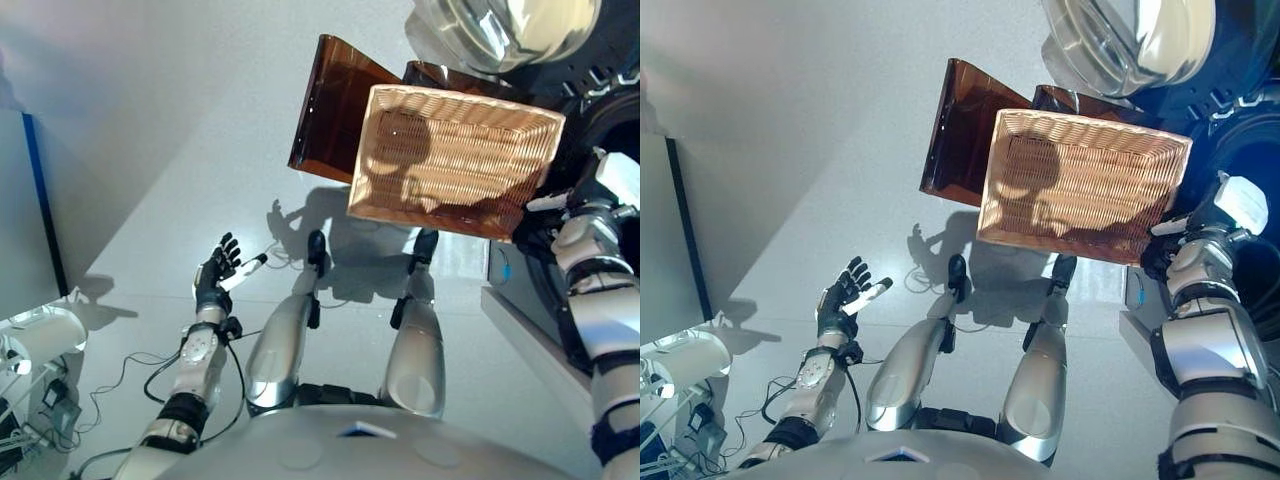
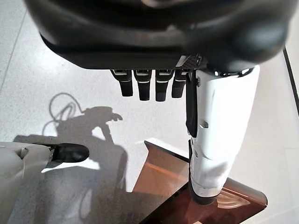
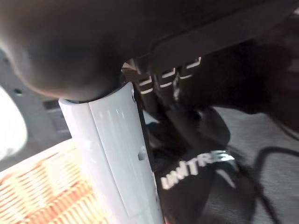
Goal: Pick up the clothes and place them into the washing machine
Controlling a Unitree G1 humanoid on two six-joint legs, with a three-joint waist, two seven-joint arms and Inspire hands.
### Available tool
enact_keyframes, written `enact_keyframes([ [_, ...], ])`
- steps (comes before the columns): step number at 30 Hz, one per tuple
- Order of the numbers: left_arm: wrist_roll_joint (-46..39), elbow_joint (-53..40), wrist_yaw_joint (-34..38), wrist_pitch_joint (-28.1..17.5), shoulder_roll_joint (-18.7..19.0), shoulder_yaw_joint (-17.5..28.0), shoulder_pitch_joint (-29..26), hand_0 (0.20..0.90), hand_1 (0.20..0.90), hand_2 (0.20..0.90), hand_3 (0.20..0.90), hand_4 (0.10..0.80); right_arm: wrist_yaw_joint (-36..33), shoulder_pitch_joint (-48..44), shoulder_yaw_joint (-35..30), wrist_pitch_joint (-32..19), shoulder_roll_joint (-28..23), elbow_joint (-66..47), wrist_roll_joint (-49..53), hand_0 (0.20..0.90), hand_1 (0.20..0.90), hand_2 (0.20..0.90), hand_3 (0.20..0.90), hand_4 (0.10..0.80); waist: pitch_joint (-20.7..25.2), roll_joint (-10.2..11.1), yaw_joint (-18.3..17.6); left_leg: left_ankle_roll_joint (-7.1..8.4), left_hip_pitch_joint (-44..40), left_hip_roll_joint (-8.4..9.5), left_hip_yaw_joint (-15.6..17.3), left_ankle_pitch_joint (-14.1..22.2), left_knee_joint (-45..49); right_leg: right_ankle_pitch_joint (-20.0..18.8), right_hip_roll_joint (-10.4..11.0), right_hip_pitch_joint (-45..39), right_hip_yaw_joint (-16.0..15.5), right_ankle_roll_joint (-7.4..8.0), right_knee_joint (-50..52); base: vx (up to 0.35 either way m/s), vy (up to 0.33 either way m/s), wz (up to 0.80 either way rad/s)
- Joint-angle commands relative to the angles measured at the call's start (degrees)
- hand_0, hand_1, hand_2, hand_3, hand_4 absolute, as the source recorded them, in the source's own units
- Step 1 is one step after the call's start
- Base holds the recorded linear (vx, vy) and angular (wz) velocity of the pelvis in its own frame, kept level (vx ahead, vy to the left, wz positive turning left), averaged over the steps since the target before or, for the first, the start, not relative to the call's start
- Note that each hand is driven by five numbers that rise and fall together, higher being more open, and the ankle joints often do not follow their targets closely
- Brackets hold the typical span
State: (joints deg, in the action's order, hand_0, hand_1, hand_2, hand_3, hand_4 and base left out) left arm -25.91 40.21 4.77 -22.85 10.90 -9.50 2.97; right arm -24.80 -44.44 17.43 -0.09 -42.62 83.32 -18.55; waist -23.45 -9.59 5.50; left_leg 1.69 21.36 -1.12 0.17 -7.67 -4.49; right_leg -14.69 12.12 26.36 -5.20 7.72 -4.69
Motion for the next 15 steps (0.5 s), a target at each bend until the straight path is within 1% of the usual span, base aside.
enact_keyframes([
  [1, -0.42, -1.78, -0.10, -2.38, 3.73, 2.48, 2.61, 0.900, 0.900, 0.900, 0.900, 0.800, -1.71, -3.68, 2.60, 0.67, -4.76, 2.87, 1.49, 0.900, 0.900, 0.900, 0.900, 0.800, 3.44, 0.64, 0.31, 4.38, 2.99, -0.56, -2.27, -0.92, -0.51, 3.98, -0.09, 1.20, 0.22, 0.24, 3.62, 0.000, 0.000, 0.00],
  [8, -0.31, -2.38, -0.05, -2.24, 4.14, 2.69, 1.83, 0.900, 0.900, 0.900, 0.900, 0.800, -1.78, -4.83, 4.26, 1.94, -4.96, 3.69, -0.60, 0.900, 0.900, 0.900, 0.900, 0.800, 2.30, -0.03, 0.42, 4.42, 4.57, -0.16, -2.26, -1.43, -0.51, 3.43, -0.07, 2.69, 0.59, 0.14, 3.49, -0.032, 0.004, 0.00],
  [11, -0.33, -4.71, -0.34, -2.31, 4.38, 2.76, 2.29, 0.900, 0.900, 0.900, 0.900, 0.800, -1.43, -4.96, 4.97, 2.08, -5.36, 3.36, -0.99, 0.900, 0.900, 0.900, 0.900, 0.800, 1.50, -0.64, 0.51, 4.51, 5.54, -0.09, -2.35, -1.82, -0.51, 3.07, -0.04, 3.73, 0.72, 0.13, 3.46, -0.038, 0.002, 0.00],
  [15, -0.87, -6.36, -0.92, -2.49, 4.42, 2.82, 2.59, 0.900, 0.900, 0.900, 0.900, 0.800, -0.77, -5.10, 5.21, 1.63, -5.30, 2.95, -0.06, 0.900, 0.900, 0.900, 0.900, 0.800, 0.48, -0.89, 0.71, 4.52, 7.18, -0.12, -2.26, -2.32, -0.51, 2.66, -0.14, 5.41, 0.96, 0.03, 3.53, -0.032, -0.002, -0.01],
])
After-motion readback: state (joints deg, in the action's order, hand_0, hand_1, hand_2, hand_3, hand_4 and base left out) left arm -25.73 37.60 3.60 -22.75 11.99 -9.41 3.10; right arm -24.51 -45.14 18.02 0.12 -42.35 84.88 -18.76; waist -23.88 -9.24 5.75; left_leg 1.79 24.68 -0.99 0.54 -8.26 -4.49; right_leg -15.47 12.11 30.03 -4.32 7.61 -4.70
